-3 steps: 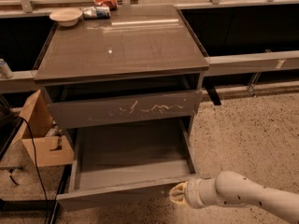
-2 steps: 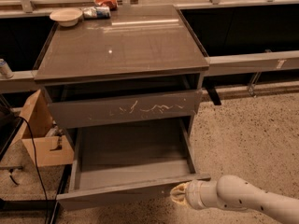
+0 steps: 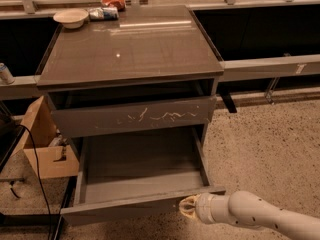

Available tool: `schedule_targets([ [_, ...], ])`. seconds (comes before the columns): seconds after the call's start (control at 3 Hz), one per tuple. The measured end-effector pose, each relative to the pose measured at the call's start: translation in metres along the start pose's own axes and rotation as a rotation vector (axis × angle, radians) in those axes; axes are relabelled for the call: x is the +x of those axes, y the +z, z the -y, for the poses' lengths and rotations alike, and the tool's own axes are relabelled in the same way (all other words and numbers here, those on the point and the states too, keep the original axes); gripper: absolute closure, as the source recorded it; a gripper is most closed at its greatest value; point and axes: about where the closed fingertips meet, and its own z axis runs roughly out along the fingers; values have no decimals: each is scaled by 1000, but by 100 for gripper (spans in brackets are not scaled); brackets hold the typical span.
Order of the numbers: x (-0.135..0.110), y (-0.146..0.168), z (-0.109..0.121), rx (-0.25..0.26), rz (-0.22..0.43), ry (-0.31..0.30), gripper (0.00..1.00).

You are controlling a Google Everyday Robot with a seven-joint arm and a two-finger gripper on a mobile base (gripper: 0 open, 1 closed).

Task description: Close middle drawer

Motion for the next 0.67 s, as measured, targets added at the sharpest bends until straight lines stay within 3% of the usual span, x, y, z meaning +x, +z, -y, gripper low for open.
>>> schedule_targets([
  [0.33, -5, 9, 4, 9, 14, -24, 100],
  [0.67, -6, 10, 4, 11, 16, -28, 79],
])
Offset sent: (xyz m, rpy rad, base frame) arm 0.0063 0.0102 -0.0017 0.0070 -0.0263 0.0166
